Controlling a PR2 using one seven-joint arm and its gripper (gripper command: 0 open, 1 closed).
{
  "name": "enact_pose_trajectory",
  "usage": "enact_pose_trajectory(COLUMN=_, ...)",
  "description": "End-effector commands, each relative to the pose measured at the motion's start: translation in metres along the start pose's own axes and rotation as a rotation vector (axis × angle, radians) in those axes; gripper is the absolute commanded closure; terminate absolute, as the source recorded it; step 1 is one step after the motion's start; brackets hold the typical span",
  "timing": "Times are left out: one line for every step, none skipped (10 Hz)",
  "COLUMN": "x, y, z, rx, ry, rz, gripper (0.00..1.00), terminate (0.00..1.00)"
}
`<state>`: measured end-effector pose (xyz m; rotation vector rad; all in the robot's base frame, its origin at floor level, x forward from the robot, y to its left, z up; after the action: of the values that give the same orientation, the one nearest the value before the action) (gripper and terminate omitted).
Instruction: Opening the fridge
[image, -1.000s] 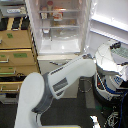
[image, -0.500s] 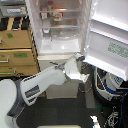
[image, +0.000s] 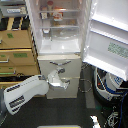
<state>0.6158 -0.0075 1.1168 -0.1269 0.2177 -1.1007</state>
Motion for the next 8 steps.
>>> enact_pose_trajectory(x=-0.426, y=0.107, z=-0.119, rx=0.114, ry=-0.477, rz=0.884, gripper=0.00, terminate=0.00)
enact_pose_trajectory(x=-0.433, y=0.102, z=-0.125, rx=0.124, ry=-0.475, rz=0.895, gripper=0.00, terminate=0.00)
enact_pose_trajectory(x=-0.439, y=0.090, z=-0.135, rx=0.146, ry=-0.481, rz=0.895, gripper=0.00, terminate=0.00)
enact_pose_trajectory(x=-0.442, y=0.082, z=-0.154, rx=0.151, ry=-0.467, rz=0.902, gripper=0.00, terminate=0.00)
enact_pose_trajectory(x=-0.443, y=0.081, z=-0.160, rx=0.150, ry=-0.467, rz=0.909, gripper=0.00, terminate=0.00)
enact_pose_trajectory(x=-0.439, y=0.075, z=-0.173, rx=0.159, ry=-0.470, rz=0.892, gripper=0.00, terminate=0.00)
enact_pose_trajectory(x=-0.445, y=0.071, z=-0.192, rx=0.171, ry=-0.603, rz=0.928, gripper=0.00, terminate=0.00)
enact_pose_trajectory(x=-0.448, y=0.069, z=-0.205, rx=0.174, ry=-0.644, rz=0.953, gripper=0.00, terminate=0.00)
